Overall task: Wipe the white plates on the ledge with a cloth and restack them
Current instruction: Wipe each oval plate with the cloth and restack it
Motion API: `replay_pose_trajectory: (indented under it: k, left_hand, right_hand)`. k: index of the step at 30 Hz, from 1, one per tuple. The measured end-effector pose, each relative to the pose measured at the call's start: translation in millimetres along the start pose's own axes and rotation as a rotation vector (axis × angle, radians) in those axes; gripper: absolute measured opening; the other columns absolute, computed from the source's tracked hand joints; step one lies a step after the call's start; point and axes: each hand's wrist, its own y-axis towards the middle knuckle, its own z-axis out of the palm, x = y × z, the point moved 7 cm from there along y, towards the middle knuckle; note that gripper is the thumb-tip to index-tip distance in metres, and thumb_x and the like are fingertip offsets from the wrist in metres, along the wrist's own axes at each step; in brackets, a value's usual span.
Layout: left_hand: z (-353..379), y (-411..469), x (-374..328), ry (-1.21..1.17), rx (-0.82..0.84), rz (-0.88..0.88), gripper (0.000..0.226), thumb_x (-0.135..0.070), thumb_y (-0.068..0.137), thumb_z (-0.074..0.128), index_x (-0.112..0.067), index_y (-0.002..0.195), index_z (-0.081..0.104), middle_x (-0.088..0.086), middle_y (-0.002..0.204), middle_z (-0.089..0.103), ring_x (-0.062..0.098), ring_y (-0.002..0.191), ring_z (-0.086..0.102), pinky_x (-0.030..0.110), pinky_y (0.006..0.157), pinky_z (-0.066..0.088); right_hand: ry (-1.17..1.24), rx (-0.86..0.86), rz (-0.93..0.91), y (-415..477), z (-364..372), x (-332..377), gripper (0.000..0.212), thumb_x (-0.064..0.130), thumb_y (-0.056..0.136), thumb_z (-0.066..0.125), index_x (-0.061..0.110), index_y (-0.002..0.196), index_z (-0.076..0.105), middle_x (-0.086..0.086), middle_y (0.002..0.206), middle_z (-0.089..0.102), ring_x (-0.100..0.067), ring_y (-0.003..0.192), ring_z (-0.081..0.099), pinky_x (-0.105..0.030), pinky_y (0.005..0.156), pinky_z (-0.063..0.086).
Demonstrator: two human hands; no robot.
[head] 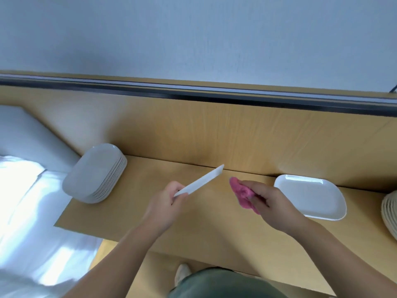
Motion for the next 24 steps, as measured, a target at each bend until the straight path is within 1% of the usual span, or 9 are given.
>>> replay_pose_trajectory:
  k: [4,7,9,10,11,13,17,21,24]
  left_hand:
    - [-24.7,-9.4,7.4,0.073,-0.092,0.093,0.014,-0.03,0.096,0.053,-0.041,0.087,0.052,-0.008,0.058,0.053,0.007,0.05,0.048,0.02,0.047,0.034]
    - [-45.6,-17.4,13.2,0.197,-0.233,0.179,0.012,-0.025,0.095,0.057,-0.036,0.097,0.062,-0.021,0.06,0.054,0.002,0.055,0.051,0.016,0.051,0.031]
    - [-58.3,-20.8,18.6,0.286,-0.318,0.242,0.014,-0.024,0.095,0.056,-0.028,0.103,0.068,-0.028,0.074,0.061,0.002,0.062,0.055,0.009,0.056,0.03]
    - [-63.6,-21.8,23.5,0.319,-0.345,0.272,0.018,-0.026,0.094,0.054,-0.026,0.105,0.069,-0.026,0.085,0.067,0.003,0.069,0.06,0.007,0.059,0.031]
    - [-69.2,-22.3,29.4,0.336,-0.366,0.291,0.022,-0.027,0.093,0.052,-0.025,0.106,0.07,-0.021,0.095,0.071,0.004,0.077,0.063,0.008,0.061,0.035]
    - [-80.9,-24.2,41.6,0.349,-0.416,0.323,0.028,-0.03,0.092,0.048,-0.022,0.106,0.072,-0.014,0.1,0.072,0.007,0.085,0.068,0.016,0.065,0.045]
    - [-105.3,-28.7,62.8,0.421,-0.557,0.373,0.031,-0.027,0.09,0.047,-0.015,0.099,0.074,-0.009,0.095,0.073,0.014,0.079,0.069,0.024,0.065,0.052]
    - [-133.2,-21.4,92.3,0.471,-0.625,0.331,0.032,-0.024,0.09,0.046,-0.011,0.099,0.074,-0.004,0.091,0.074,0.021,0.073,0.07,0.028,0.06,0.054]
    - [-153.5,-12.6,121.4,0.474,-0.652,0.272,0.033,-0.021,0.089,0.044,-0.01,0.097,0.074,-0.002,0.088,0.074,0.024,0.069,0.07,0.032,0.059,0.055]
  right_hand:
    - [-0.037,0.054,-0.013,15.7,12.9,4.2,0.044,-0.001,0.1,0.043,0.027,0.131,0.058,0.016,0.086,0.063,-0.004,0.077,0.058,-0.009,0.07,0.041]
    - [-0.037,0.094,-0.053,28.7,25.9,16.8,0.043,-0.002,0.1,0.044,0.024,0.131,0.057,0.03,0.101,0.064,-0.002,0.091,0.062,-0.008,0.078,0.043]
    - [-0.052,0.116,-0.079,37.6,35.2,25.4,0.042,-0.001,0.1,0.045,0.025,0.131,0.057,0.032,0.109,0.063,0.0,0.1,0.062,-0.007,0.085,0.042]
    - [-0.056,0.127,-0.083,42.0,40.1,28.1,0.042,-0.001,0.099,0.046,0.025,0.131,0.057,0.033,0.112,0.063,0.0,0.104,0.061,-0.008,0.088,0.042]
    - [-0.063,0.14,-0.087,46.1,45.2,30.1,0.042,-0.001,0.099,0.046,0.023,0.132,0.057,0.033,0.114,0.062,0.0,0.107,0.061,-0.008,0.089,0.042]
    - [-0.097,0.152,-0.101,54.5,54.6,33.7,0.041,-0.001,0.099,0.047,0.021,0.133,0.057,0.033,0.117,0.061,0.0,0.11,0.06,-0.009,0.091,0.042]
    - [-0.12,0.19,-0.131,70.6,77.2,47.4,0.041,0.003,0.099,0.048,0.027,0.132,0.058,0.018,0.111,0.066,-0.009,0.103,0.063,-0.015,0.092,0.046]
    - [-0.131,0.212,-0.152,87.5,102.3,64.1,0.043,0.001,0.098,0.048,0.027,0.131,0.057,0.025,0.114,0.064,0.002,0.109,0.059,-0.006,0.088,0.041]
    - [-0.138,0.231,-0.154,100.9,120.5,72.9,0.042,0.0,0.099,0.048,0.022,0.132,0.057,0.02,0.122,0.062,0.002,0.112,0.058,-0.007,0.09,0.041]
